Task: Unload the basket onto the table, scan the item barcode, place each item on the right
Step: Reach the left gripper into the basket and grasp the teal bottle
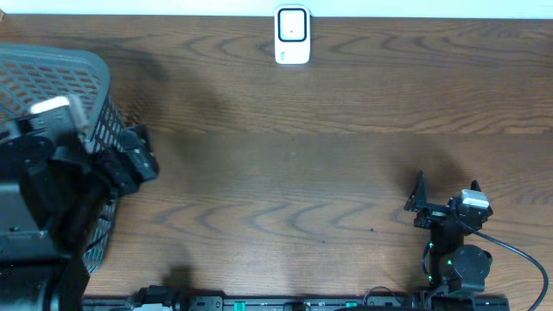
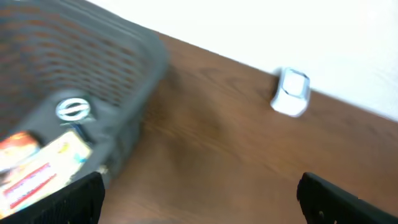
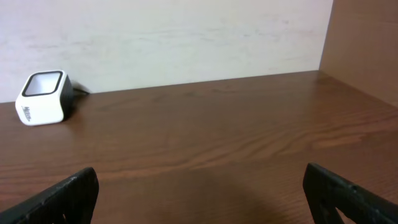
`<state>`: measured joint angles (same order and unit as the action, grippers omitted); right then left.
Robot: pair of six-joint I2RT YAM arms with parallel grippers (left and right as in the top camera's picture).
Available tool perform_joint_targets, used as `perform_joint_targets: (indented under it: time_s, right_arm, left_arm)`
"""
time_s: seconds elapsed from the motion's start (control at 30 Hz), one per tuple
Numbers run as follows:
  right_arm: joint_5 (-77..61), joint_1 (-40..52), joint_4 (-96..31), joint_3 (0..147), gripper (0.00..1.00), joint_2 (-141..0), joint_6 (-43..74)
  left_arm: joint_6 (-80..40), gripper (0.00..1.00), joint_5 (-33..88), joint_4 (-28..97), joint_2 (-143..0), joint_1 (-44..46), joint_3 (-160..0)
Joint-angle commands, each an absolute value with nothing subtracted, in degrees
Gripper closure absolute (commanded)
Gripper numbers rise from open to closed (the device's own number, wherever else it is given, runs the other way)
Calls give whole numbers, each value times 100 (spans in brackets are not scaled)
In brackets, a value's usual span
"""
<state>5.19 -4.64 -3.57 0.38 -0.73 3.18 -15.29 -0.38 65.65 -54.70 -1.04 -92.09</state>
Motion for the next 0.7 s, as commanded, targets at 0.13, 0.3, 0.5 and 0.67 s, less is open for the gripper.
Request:
perform_joint_targets:
  time_s: [0.13, 0.3, 0.5, 0.67]
  right_arm:
    - [565, -482, -368, 32, 1, -54, 250]
    - [565, -482, -368, 32, 1, -54, 250]
    - [565, -482, -370, 32, 1, -54, 250]
    - [565, -482, -368, 32, 1, -54, 250]
  left_arm:
    - [-2963, 2, -1507, 6764, -5782, -690, -9347]
    - [-3461, 2, -1452, 7004, -6340, -1841, -9347]
    - [-3656, 2, -950, 6984, -6853, -3002, -9347]
    - [-3651, 2, -449, 7028, -6967, -3404, -9345]
